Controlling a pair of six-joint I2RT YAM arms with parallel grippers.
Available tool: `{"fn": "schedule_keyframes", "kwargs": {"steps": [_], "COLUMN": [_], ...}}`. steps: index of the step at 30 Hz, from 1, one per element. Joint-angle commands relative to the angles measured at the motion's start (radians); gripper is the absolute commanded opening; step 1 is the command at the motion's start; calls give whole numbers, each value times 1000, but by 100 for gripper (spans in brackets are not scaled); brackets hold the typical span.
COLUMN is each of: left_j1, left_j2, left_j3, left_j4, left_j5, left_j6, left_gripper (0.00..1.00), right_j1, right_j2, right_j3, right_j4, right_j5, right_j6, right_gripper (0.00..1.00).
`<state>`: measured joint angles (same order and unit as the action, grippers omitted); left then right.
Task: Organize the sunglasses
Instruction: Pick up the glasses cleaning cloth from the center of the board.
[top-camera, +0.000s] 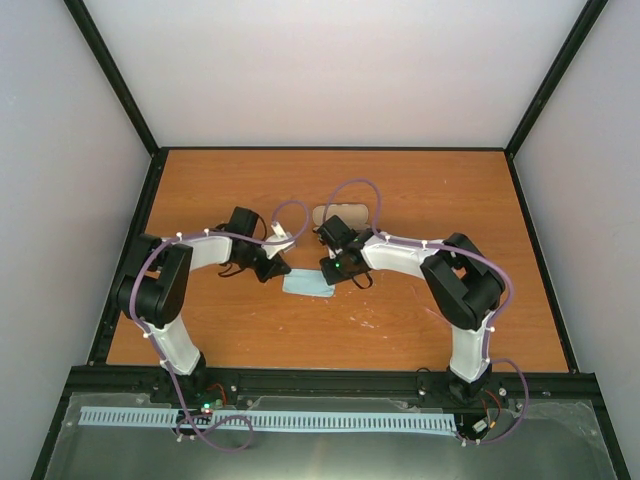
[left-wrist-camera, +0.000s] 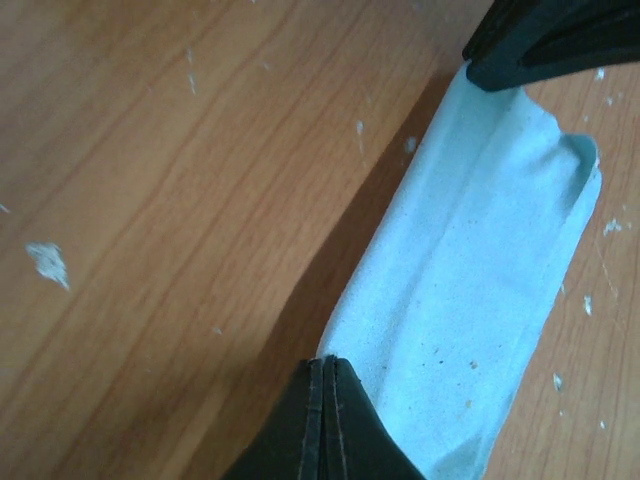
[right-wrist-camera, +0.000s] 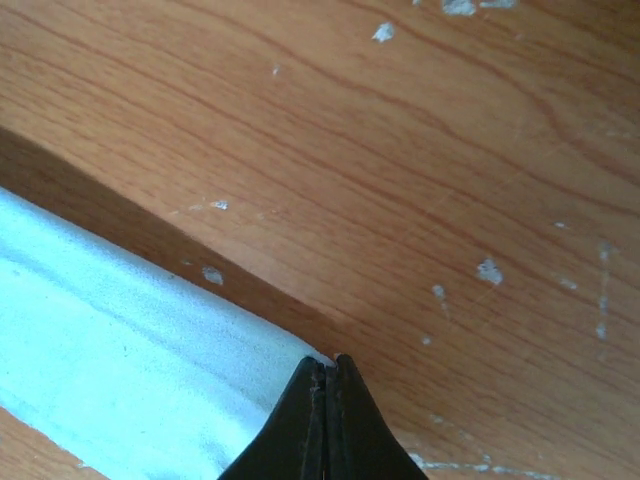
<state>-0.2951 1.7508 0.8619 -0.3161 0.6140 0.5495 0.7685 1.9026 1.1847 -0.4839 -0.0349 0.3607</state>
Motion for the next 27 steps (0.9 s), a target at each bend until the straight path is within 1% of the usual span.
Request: {"fn": "schedule_keyframes", "kwargs": {"steps": [1,16,27], "left_j1": [-6,-35,-41], "left_j2": [-26,7,56], "left_j3": [64,167,260], "left_j4": [-21,-11,0], "left_j5": [24,52,75], "left_j6": [-34,-82,-113], "left_gripper": [1,1,1], "right_j1": [-1,-16,-45], "right_j2": [-46,-124,-143], "right_j3": [6,29,59], "right_j4": [-29,-23,-29], "right_j5": [73,189,231], "right_j6": [7,0,-24], "right_gripper": [3,3,3]}}
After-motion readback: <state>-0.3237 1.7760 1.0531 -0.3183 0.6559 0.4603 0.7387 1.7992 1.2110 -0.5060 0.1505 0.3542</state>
